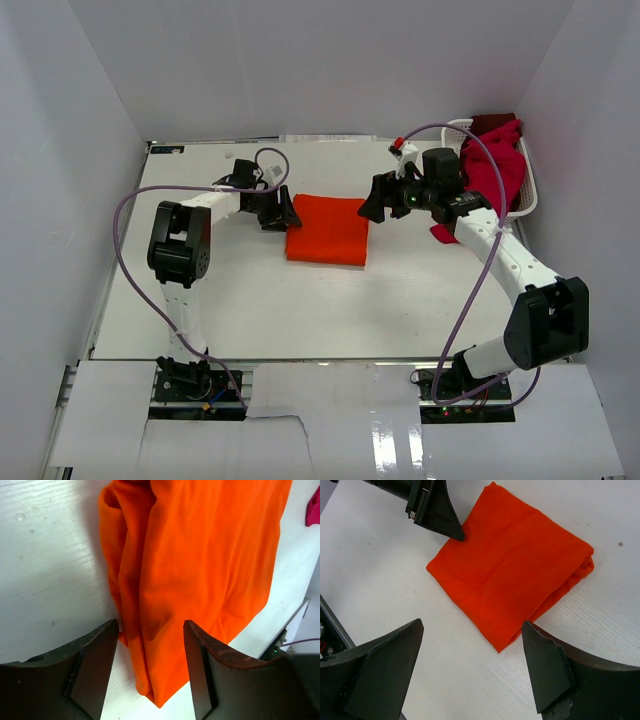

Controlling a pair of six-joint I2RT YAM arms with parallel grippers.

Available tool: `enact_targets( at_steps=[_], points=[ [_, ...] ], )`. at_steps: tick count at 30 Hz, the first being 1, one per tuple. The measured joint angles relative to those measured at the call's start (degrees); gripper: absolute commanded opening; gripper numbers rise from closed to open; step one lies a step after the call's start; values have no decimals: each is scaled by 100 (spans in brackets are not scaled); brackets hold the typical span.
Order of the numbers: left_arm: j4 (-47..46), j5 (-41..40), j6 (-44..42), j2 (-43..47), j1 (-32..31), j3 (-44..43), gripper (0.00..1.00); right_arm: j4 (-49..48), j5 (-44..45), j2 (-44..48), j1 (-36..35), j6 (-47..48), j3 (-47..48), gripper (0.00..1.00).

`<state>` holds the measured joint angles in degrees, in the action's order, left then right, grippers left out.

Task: Fold and stack the t-shirts
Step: Put the neatly folded tshirt into the corner of the board with the left arm

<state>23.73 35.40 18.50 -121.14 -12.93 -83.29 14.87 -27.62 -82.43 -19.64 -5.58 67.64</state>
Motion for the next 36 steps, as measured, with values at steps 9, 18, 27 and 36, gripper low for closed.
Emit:
enact_targets(
  at_steps=[9,18,27,36],
  points=[
    [-61,275,48,-151,0,-46,54,-2,-37,0,0,-2,-7,85],
    [-17,334,138,-356,-52,-109,10,4,-105,66,-2,-7,-101,85],
    [313,326,92,-483,-83,-393,0,0,-125,267,-4,-39,-101,85],
    [693,-103,-125,-498,-155,-651,0,0,-129,269,-28,-48,-101,84]
  ],
)
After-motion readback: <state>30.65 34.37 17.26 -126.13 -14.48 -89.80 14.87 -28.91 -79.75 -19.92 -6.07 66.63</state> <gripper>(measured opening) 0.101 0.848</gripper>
